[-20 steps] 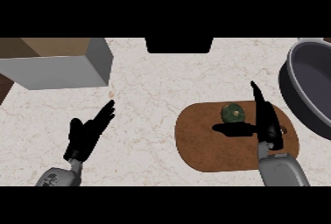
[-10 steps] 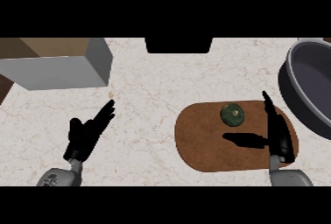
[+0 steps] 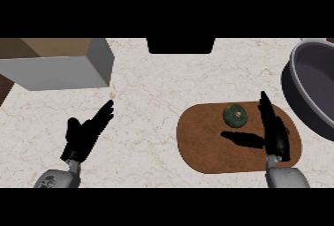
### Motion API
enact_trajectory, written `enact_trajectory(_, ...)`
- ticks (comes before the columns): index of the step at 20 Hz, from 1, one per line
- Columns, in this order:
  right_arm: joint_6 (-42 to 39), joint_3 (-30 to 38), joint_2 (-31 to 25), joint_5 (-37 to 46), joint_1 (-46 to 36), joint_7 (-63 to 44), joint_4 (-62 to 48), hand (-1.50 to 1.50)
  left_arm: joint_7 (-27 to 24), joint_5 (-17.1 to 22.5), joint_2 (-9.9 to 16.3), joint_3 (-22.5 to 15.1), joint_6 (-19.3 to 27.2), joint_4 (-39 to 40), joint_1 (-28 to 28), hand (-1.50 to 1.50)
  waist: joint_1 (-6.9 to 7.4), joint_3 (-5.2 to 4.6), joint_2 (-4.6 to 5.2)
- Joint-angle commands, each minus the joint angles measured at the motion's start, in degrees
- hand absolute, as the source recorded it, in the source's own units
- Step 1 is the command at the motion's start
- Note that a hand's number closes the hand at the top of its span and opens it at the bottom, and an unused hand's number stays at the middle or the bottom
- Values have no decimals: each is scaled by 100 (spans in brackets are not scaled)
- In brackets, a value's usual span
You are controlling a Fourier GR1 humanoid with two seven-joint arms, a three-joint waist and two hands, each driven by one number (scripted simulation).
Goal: Pick the squash from the cutting board and place it in the pot
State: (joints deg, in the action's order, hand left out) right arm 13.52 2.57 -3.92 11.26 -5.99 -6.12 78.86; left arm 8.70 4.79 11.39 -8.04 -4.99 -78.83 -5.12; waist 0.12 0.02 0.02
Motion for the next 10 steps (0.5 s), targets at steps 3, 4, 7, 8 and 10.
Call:
enact_trajectory(3, -16, 288, 266, -506, -151, 587, -678, -150, 18, -117, -162, 65, -129, 26, -95, 0, -9, -1, -1)
enact_trajectory(4, -153, 420, 126, -583, -542, 652, -1142, -150, -170, -181, -128, 73, -120, -139, 319, 0, 11, -1, 0)
enact_trajectory(7, -129, 597, 335, -769, -600, 1639, -2044, -150, -6, -167, -111, 157, -200, -13, 68, 0, 17, 1, 6)
enact_trajectory(8, -264, 636, 186, -876, -732, 1373, -1943, -150, -281, -194, -93, 325, -266, 252, 49, 0, 5, -1, 3)
enact_trajectory(10, -109, 478, 346, -710, -878, 1524, -2218, -150, -42, -356, -234, 173, -123, 95, -6, 0, 8, -1, 3)
